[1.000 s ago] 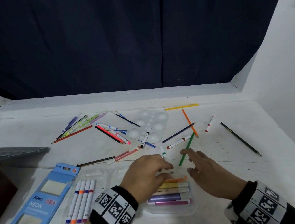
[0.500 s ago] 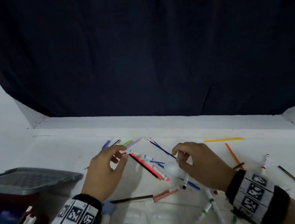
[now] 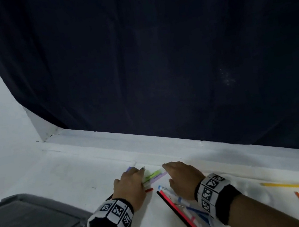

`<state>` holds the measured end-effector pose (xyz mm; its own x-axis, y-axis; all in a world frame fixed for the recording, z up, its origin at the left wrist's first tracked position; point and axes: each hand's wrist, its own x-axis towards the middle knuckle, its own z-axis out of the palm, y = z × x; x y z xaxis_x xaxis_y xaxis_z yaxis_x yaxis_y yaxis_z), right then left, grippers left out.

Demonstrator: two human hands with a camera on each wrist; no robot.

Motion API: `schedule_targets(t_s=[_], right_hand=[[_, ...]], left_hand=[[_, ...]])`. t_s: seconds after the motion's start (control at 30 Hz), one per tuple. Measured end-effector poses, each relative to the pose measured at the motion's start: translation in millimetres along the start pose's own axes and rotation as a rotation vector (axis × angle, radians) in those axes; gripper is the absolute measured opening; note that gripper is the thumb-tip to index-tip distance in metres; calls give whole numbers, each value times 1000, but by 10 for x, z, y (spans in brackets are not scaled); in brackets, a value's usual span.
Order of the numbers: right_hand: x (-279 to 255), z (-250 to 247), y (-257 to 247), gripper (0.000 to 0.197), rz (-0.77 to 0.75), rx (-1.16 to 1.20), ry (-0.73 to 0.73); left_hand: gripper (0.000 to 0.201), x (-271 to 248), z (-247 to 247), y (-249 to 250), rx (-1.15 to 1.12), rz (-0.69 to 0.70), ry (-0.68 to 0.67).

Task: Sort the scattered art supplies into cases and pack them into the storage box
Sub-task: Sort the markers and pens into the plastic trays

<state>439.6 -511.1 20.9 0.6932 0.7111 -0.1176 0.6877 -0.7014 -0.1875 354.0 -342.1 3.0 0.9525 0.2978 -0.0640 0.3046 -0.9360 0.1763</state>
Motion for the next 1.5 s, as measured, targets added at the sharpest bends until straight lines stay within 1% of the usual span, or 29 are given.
schedule_targets(t_s=[0.07,0.13,0.17,0.27,0.37,0.47,0.57,0.67,0.73,0.77,0.83,0.97,1.03,1.1,1.13,1.23,1.3,1.33,1.4,1.5], right_hand=[[68,37,5,40,31,-5,-36],[178,122,-7,43,48,-38,-72],[229,154,-8,42,53,-74,-77],[305,153,-40,28,58,-268,-55],[281,122,-25,26,76,-394,-67],[188,46,15,24,63,-455,-85],[28,-43,99,21,33,-441,-73],[-204,-144,203,18,41,-320,5],[-404,-247,254,9,44,-185,99],[-515,-310,283,4,46,-109,151],[-742,-433,367,8,70,61,262],[-1287,-654,491,11,137,434,509],[-1554,-755,498,10,182,568,559],[-1813,-845,485,10,179,661,613],[-1933,-881,480,10,169,692,643],[-2292,-960,454,10,167,764,693],[-2544,-1004,426,10,166,801,719],[-2682,-1026,400,10,156,820,735],[-2978,-1043,359,8,130,882,767],[-3486,-975,315,7,111,938,782]], left_hand=[[42,33,9,50,75,-2,-71],[37,74,70,53,141,-11,-98],[37,104,98,47,158,-17,-95],[37,175,182,36,190,-15,-58],[27,185,185,65,204,-18,-24],[24,189,152,95,189,-19,-35],[18,198,90,115,186,-21,-75],[14,149,40,110,177,-35,-125],[11,89,19,104,160,-55,-139],[13,57,4,104,142,-70,-141],[18,-17,-59,115,56,-85,-90],[10,-283,-321,241,-115,-48,54],[12,-430,-474,305,-240,-13,90],[17,-606,-636,388,-362,59,117],[16,-708,-717,445,-404,99,143],[7,-1069,-967,671,-535,194,236],[9,-1354,-1112,817,-625,237,297],[9,-1507,-1159,872,-679,255,310],[10,-1825,-1203,960,-797,305,294],[10,-2278,-1130,1033,-929,355,273]])
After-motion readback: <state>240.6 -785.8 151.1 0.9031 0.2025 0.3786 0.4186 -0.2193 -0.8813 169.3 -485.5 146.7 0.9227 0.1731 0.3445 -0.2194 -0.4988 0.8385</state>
